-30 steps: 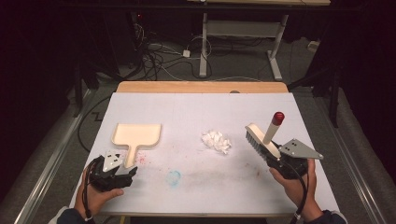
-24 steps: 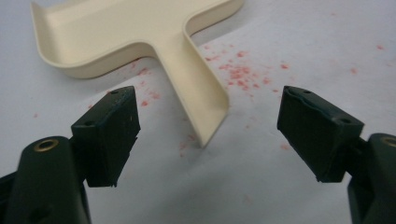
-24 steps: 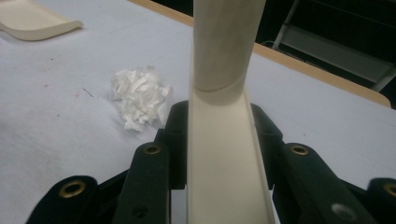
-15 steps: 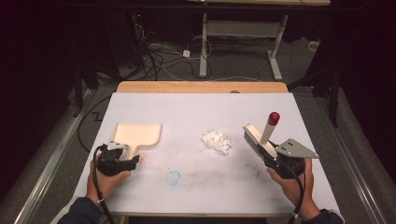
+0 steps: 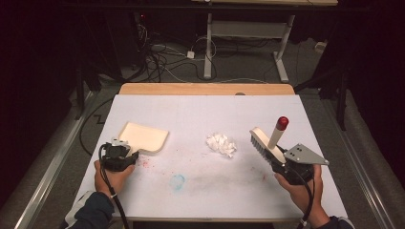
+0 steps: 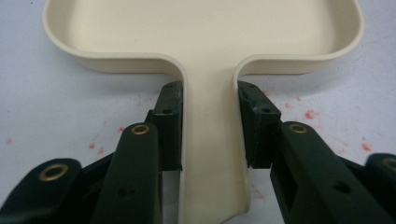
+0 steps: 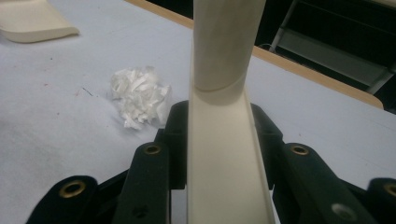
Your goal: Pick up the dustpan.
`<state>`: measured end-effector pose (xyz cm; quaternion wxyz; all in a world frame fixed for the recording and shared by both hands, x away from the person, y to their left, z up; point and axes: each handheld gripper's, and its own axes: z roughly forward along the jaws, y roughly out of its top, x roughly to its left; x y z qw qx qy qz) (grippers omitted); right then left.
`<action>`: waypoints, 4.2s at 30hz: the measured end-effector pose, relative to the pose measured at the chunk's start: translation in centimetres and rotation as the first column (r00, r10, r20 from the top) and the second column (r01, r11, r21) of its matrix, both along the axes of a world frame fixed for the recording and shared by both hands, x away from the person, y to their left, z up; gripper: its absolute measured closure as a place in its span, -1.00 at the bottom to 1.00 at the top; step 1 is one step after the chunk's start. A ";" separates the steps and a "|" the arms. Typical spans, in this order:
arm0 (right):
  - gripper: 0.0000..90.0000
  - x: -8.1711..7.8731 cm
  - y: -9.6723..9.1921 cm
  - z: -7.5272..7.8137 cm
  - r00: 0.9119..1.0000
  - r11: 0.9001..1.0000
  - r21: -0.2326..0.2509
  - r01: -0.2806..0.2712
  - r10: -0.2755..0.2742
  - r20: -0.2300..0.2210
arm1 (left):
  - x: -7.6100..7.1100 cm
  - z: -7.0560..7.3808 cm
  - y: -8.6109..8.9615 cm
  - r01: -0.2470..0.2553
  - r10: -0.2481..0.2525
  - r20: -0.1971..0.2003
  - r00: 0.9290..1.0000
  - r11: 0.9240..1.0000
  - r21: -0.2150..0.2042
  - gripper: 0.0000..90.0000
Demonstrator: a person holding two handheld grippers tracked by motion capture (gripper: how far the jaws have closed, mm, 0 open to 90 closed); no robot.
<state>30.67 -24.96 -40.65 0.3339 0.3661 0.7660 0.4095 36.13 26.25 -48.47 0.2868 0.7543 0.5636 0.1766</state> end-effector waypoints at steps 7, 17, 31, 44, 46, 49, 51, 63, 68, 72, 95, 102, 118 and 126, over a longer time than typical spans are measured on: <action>0.50 0.2 0.0 -0.1 1.000 1.000 -0.005 -0.001 0.001 0.000 | 0.3 0.4 0.2 0.046 -0.046 -0.016 0.999 0.999 0.026 0.42; 0.50 0.3 -0.1 -0.1 1.000 1.000 -0.005 0.003 -0.003 -0.001 | 0.3 1.2 0.4 0.087 -0.086 -0.009 0.996 0.995 0.057 0.43; 0.51 0.3 -0.3 -0.1 1.000 1.000 -0.001 0.011 -0.011 0.008 | -0.7 2.7 -0.3 0.145 -0.150 0.044 0.988 0.983 0.109 0.43; 0.51 1.0 -0.3 -0.3 0.999 0.999 0.020 0.031 -0.031 0.012 | -2.3 3.4 -1.5 0.286 -0.289 0.015 0.957 0.953 0.100 0.43; 0.51 1.4 -0.3 -0.4 1.000 0.999 0.029 0.030 -0.030 0.006 | -2.5 3.5 -1.7 0.300 -0.303 0.014 0.953 0.949 0.101 0.43; 0.51 1.8 -0.1 -0.5 1.000 0.999 0.028 0.028 -0.028 0.007 | -2.8 3.7 -2.1 0.321 -0.324 0.017 0.946 0.942 0.097 0.43; 0.51 2.1 0.2 -0.6 1.000 0.999 0.040 0.027 -0.027 0.003 | -3.0 3.8 -2.4 0.336 -0.339 0.014 0.941 0.936 0.099 0.43; 0.51 5.6 2.7 -1.5 0.999 0.999 0.048 0.025 -0.024 -0.022 | -2.8 3.8 -4.3 0.409 -0.410 -0.011 0.912 0.908 0.090 0.43; 0.51 7.5 3.9 -2.2 0.999 0.998 0.050 0.044 -0.042 -0.032 | -2.8 3.6 -4.9 0.450 -0.449 -0.031 0.893 0.889 0.087 0.43; 0.51 8.5 4.7 -2.7 0.997 0.997 0.048 0.061 -0.059 -0.050 | -2.8 3.5 -5.3 0.479 -0.477 -0.041 0.878 0.874 0.085 0.43; 0.51 10.4 6.9 -3.7 0.994 0.997 0.033 0.064 -0.060 -0.096 | -1.9 3.5 -8.1 0.583 -0.578 -0.080 0.812 0.808 0.086 0.42; 0.51 10.4 6.9 -3.7 0.993 0.997 0.038 0.066 -0.062 -0.098 | -1.8 3.5 -8.3 0.589 -0.583 -0.081 0.808 0.803 0.089 0.42; 0.51 11.0 7.2 -3.9 0.994 0.996 0.062 0.067 -0.062 -0.089 | -1.1 3.8 -9.5 0.608 -0.603 -0.082 0.794 0.787 0.101 0.42; 0.51 11.0 7.2 -3.9 0.995 0.996 0.067 0.055 -0.049 -0.091 | -1.0 3.9 -9.5 0.613 -0.607 -0.084 0.790 0.784 0.102 0.42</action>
